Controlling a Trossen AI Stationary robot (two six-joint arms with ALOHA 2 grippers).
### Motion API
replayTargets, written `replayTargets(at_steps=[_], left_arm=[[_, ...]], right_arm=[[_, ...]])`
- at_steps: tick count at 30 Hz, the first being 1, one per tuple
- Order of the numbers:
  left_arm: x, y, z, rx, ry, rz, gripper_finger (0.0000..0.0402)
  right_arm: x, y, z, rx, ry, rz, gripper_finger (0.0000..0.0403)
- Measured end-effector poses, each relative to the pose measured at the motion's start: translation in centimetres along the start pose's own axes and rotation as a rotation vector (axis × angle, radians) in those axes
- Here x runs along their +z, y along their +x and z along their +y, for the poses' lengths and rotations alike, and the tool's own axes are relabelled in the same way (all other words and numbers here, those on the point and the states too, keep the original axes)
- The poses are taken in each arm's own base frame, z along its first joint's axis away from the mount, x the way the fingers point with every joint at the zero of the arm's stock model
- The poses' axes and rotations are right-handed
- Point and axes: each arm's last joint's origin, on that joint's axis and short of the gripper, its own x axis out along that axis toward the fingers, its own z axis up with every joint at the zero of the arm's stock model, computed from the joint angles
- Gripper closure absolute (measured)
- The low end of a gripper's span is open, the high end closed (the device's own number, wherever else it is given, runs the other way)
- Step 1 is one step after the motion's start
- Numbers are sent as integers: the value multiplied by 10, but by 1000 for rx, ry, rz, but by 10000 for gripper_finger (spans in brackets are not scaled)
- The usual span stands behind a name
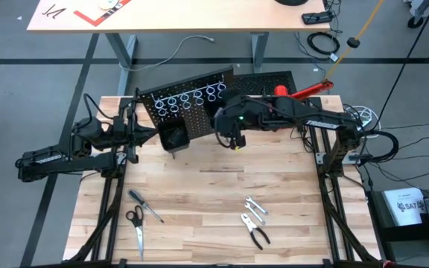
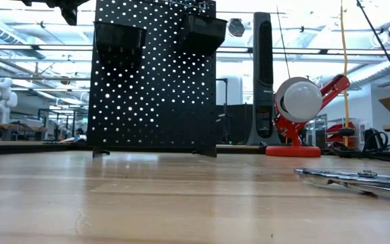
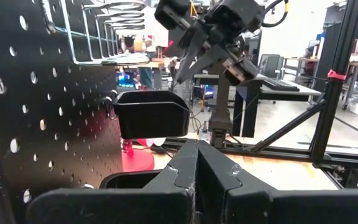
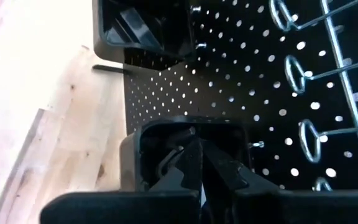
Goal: Hang tools onto peg board
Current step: Remove the black allen wrench set from the top black basket on the pegboard to the table
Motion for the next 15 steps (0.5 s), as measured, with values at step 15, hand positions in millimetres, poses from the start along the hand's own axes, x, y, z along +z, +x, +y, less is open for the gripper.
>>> replayTargets(at_steps=[15], left_arm=[[0,0,0,0,-1,-2,388]], right_arm=[[-3,26,1,36,84,40,325]])
